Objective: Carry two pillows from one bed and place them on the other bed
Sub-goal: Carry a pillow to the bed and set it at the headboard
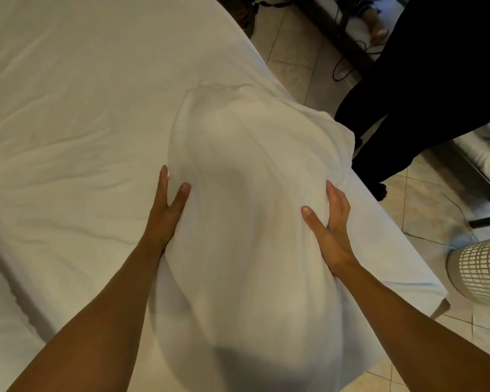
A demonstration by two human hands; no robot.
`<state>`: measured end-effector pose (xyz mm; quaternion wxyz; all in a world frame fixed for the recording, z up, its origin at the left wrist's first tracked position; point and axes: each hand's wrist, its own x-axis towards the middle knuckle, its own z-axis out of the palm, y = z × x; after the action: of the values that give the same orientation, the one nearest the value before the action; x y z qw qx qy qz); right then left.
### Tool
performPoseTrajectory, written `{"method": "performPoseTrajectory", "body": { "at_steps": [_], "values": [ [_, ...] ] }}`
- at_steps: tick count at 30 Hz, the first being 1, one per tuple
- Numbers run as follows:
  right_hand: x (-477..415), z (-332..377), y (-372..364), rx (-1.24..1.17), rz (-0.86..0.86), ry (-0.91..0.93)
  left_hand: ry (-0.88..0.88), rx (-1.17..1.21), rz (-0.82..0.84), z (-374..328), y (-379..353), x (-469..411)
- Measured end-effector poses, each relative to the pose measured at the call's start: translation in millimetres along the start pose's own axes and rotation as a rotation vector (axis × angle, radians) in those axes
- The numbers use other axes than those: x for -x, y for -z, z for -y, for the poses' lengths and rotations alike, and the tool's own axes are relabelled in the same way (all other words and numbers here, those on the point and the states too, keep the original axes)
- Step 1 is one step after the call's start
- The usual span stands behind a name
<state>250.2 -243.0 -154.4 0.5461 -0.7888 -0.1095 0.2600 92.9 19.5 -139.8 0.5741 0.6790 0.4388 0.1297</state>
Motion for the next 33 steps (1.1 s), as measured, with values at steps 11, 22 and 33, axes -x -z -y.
{"method": "performPoseTrajectory", "body": {
  "at_steps": [11, 22, 33],
  "values": [
    [4, 40, 10, 0.094, 0.112, 0.228, -0.332, -0.357, 0.080, -34, 0, 23],
    [20, 128, 18, 0.192, 0.114, 0.527, -0.500, -0.447, -0.061, -102, 38, 65],
    [89, 332, 8, 0.260, 0.148, 0.845, -0.685, -0.320, -0.283, -236, 165, 156]
  ]
}}
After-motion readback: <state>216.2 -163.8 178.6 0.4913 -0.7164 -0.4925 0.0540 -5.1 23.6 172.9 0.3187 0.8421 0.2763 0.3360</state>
